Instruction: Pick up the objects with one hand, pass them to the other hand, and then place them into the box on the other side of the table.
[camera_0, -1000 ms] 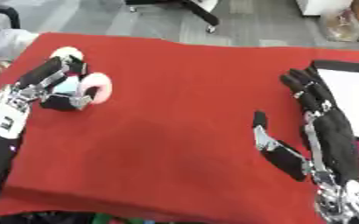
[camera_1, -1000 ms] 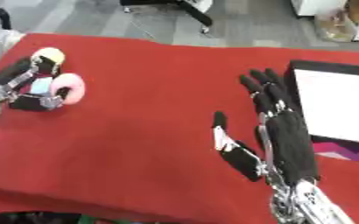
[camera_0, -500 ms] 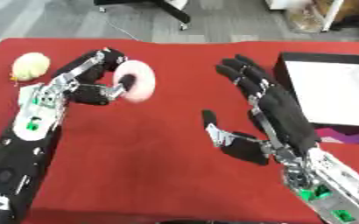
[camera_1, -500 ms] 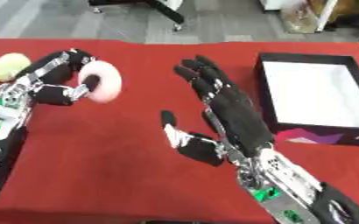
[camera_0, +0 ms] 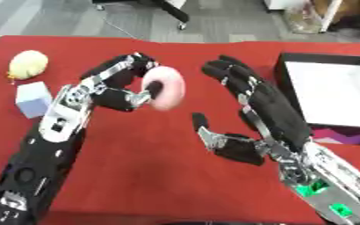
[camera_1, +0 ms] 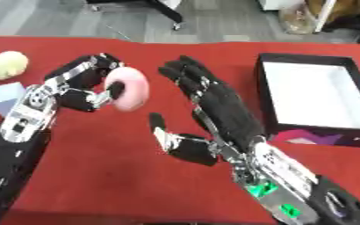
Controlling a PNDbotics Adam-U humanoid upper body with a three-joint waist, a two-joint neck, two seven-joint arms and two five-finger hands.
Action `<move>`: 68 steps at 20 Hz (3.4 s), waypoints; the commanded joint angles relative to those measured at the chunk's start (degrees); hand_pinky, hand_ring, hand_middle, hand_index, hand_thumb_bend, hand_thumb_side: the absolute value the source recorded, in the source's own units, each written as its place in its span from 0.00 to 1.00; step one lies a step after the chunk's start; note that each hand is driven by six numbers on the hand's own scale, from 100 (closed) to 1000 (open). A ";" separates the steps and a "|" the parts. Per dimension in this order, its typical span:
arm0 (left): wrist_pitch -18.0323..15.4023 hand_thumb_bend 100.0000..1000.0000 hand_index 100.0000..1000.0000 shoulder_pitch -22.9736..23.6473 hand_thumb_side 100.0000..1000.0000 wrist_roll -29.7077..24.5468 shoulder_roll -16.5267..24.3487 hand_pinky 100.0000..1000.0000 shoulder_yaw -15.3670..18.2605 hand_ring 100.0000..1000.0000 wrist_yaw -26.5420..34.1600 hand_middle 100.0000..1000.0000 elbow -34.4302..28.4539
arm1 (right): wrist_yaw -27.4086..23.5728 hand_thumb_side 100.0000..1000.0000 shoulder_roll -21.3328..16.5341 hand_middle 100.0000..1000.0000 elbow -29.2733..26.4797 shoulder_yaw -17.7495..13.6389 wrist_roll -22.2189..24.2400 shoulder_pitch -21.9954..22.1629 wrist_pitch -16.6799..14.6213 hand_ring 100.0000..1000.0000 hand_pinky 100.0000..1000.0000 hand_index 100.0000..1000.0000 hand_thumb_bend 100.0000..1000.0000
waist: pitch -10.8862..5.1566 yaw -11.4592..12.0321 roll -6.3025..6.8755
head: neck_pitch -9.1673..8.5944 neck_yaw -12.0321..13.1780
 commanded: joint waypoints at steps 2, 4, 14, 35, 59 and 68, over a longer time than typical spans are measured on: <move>-7.89 0.00 0.47 -1.86 0.24 -8.36 -1.02 0.61 -1.44 0.42 0.29 0.35 -1.87 | -1.09 0.41 -0.15 0.85 -1.21 -0.02 0.14 -1.33 -0.29 0.98 0.67 0.91 0.07 | -0.54 0.04 -0.02 | -0.16 0.02; -7.96 0.00 0.47 -2.18 0.24 -8.36 -1.41 0.61 -2.18 0.43 0.16 0.35 -1.84 | -1.45 0.40 -0.02 0.84 -1.21 0.16 0.17 -1.58 -0.34 0.97 0.66 0.91 0.06 | -0.54 0.02 -0.05 | -0.16 0.08; -8.25 0.00 0.47 -3.26 0.25 -8.36 -4.19 0.61 -3.59 0.43 -0.71 0.35 -1.09 | -2.30 0.38 0.34 0.82 -1.21 0.42 0.40 -2.25 -0.44 0.96 0.66 0.90 0.03 | -0.51 -0.19 -0.04 | -0.16 -0.02; -6.80 0.00 0.47 -3.16 0.25 -8.36 -2.64 0.63 -4.44 0.43 2.86 0.35 -5.33 | -1.93 0.30 0.17 0.78 -1.21 0.92 0.77 -1.59 0.28 0.93 0.60 0.89 0.00 | -0.52 -0.25 0.10 | -0.16 -0.13; -3.42 0.00 0.47 -1.97 0.26 -8.36 0.33 0.63 -4.06 0.44 7.34 0.35 -9.31 | 0.42 0.01 0.11 0.82 -1.21 0.88 3.37 -0.94 0.55 0.94 0.60 0.90 0.00 | -0.63 -0.17 0.11 | -0.16 -0.43; -2.40 0.00 0.47 -2.20 0.26 -8.36 0.32 0.63 -4.70 0.44 8.74 0.35 -10.32 | 1.13 0.00 0.05 0.73 -1.21 0.86 4.25 -0.82 1.24 0.90 0.54 0.85 0.00 | -0.65 -0.12 0.14 | -0.16 -0.58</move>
